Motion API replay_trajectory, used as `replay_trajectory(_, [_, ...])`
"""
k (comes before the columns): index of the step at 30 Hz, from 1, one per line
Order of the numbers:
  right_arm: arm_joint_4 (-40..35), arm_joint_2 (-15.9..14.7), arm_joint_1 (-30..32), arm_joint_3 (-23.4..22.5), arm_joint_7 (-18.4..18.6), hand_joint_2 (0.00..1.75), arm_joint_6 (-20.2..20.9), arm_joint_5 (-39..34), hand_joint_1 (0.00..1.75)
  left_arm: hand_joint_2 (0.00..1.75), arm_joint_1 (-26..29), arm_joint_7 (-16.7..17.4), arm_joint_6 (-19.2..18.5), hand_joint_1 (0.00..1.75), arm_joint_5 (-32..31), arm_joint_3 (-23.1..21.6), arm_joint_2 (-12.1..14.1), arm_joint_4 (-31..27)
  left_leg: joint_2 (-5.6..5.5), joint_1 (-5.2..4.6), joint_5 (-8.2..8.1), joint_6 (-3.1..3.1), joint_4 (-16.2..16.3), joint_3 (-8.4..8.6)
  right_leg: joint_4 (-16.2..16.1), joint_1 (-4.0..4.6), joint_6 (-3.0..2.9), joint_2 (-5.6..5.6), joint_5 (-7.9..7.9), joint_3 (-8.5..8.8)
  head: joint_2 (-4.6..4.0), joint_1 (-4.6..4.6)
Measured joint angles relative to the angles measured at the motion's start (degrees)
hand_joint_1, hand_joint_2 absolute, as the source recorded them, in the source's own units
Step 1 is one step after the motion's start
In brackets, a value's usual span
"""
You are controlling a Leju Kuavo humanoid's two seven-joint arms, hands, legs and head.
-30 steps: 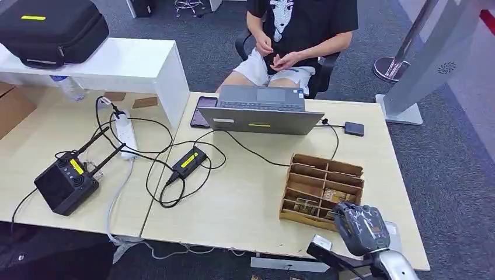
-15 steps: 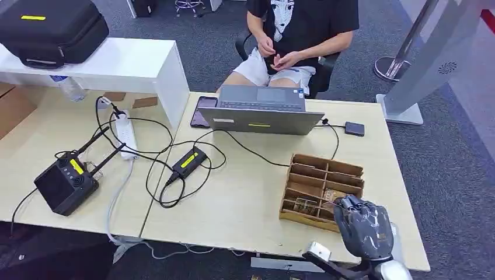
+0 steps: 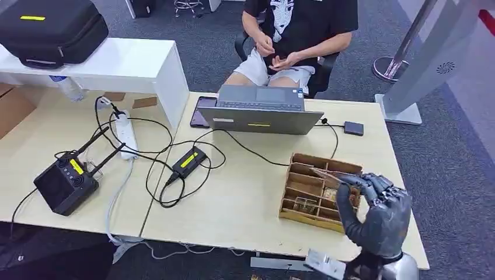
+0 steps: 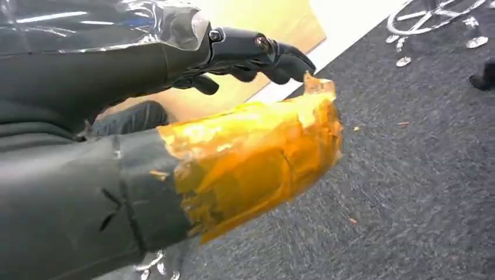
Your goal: Pass the card to the sensor for recognition and then transmit it.
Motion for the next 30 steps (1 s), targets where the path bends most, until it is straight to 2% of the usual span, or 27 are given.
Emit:
replay_trajectory(3, [6.8,0.0,-12.4,3.1,7.8,1.75,6.9,-2.6,1.75,0.00,-0.1,-1.6,0.0,0.00,-1.4,0.0,0.0,0.0,0.35,-0.02,0.16,0.04,0.0,-0.01,0.0,-0.03,0.08,0.34,0.32,-0.20,0.00,-0.02])
replay_trajectory(5, [12.3,0.0,-20.5,5.1,10.0,1.75,9.6,-3.5,1.75,0.00,-0.1,-2.3,0.0,0.00,-2.2,0.0,0.0,0.0,0.31,-0.01,0.34,0.04,0.0,-0.08,0.0,-0.03,0.11,0.34,0.44,-0.26,0.00,0.02])
replay_trajectory(8, [21.9,0.5,-33.0,7.4,15.6,1.75,13.3,-3.8,1.75,0.00,-0.1,-3.5,0.0,0.00,-3.6,0.0,-0.1,0.2,0.13,0.00,0.61,0.07,0.1,-0.25,0.0,-0.02,0.17,0.26,0.61,-0.39,0.00,-0.02])
replay_trajectory(13, [37.2,2.3,-47.9,9.2,19.7,1.75,16.6,-4.9,1.75,0.00,-0.2,-4.2,0.0,0.00,-4.8,0.0,-0.1,0.5,-0.01,0.01,0.65,0.06,0.1,-0.33,0.0,-0.02,0.17,0.14,0.62,-0.43,0.00,-0.02])
replay_trajectory(16, [44.3,3.6,-53.3,10.2,20.3,1.75,17.9,-5.4,1.75,0.00,-0.2,-4.4,0.0,0.00,-4.9,0.0,-0.1,0.6,-0.04,0.01,0.65,0.06,0.1,-0.38,0.0,-0.02,0.17,0.10,0.61,-0.46,0.00,-0.02])
replay_trajectory(19, [49.1,4.9,-56.0,11.1,20.3,1.75,18.5,-5.9,1.75,0.00,-0.2,-4.5,0.0,0.00,-4.9,0.0,-0.1,0.7,-0.05,0.01,0.64,0.06,0.1,-0.42,0.0,-0.02,0.17,0.09,0.60,-0.50,0.00,-0.04])
replay_trajectory(26, [55.6,6.8,-58.3,12.7,20.3,1.75,19.7,-5.9,1.73,0.00,-0.2,-4.5,0.0,0.00,-5.0,0.0,-0.1,0.8,-0.04,0.02,0.61,0.06,0.1,-0.43,0.0,-0.02,0.16,0.07,0.59,-0.52,0.00,-0.02])
replay_trajectory(27, [56.3,7.0,-58.5,13.1,20.1,1.75,20.2,-5.6,1.45,0.00,-0.2,-4.5,0.0,0.00,-5.0,0.0,-0.1,0.8,-0.04,0.02,0.61,0.06,0.1,-0.43,0.0,-0.02,0.16,0.07,0.59,-0.52,0.00,0.00])
replay_trajectory(28, [57.0,7.1,-58.6,13.5,19.9,1.75,20.7,-5.6,1.45,0.00,-0.2,-4.5,0.0,0.00,-4.9,0.0,-0.1,0.9,-0.04,0.02,0.61,0.06,0.1,-0.43,0.0,-0.02,0.16,0.06,0.59,-0.52,0.00,-0.04])
replay_trajectory(29, [57.5,7.2,-58.7,13.8,19.1,1.75,22.0,-6.6,0.00,0.00,-0.2,-4.5,0.0,0.00,-4.8,0.0,-0.1,0.9,-0.04,0.02,0.61,0.06,0.1,-0.43,0.0,-0.02,0.16,0.06,0.59,-0.51,0.00,0.00])
replay_trajectory(30, [58.1,7.5,-58.8,13.9,18.4,1.75,23.2,-7.7,0.00,0.00,-0.2,-4.5,0.0,0.00,-4.7,0.0,-0.1,0.9,-0.04,0.02,0.61,0.06,0.1,-0.42,0.0,-0.02,0.16,0.06,0.59,-0.51,0.00,0.00])
